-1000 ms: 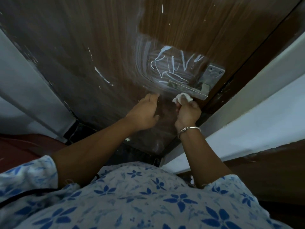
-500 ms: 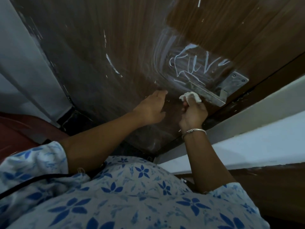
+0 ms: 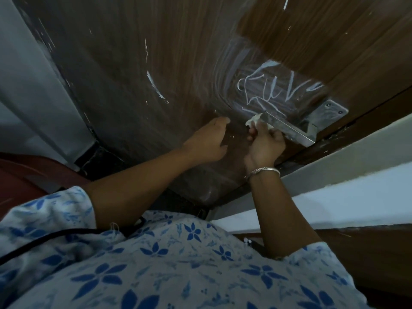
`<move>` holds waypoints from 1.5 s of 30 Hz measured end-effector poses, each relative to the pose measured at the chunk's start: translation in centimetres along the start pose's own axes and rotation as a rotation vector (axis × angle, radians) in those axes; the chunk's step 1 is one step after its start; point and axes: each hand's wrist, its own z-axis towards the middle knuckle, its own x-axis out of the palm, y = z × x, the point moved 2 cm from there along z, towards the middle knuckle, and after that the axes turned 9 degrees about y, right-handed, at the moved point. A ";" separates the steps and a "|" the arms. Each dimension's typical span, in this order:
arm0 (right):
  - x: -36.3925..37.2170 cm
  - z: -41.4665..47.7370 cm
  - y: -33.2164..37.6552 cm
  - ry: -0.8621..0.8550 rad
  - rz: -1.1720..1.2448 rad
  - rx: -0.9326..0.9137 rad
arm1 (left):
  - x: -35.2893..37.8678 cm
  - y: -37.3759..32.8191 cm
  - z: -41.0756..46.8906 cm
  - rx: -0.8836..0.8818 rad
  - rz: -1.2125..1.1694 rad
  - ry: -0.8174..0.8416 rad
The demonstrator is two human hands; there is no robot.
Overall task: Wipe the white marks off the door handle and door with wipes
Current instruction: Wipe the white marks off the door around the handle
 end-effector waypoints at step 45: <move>4.4 -1.4 -1.2 0.027 -0.036 0.108 | -2.4 1.5 0.2 0.018 -0.011 -0.067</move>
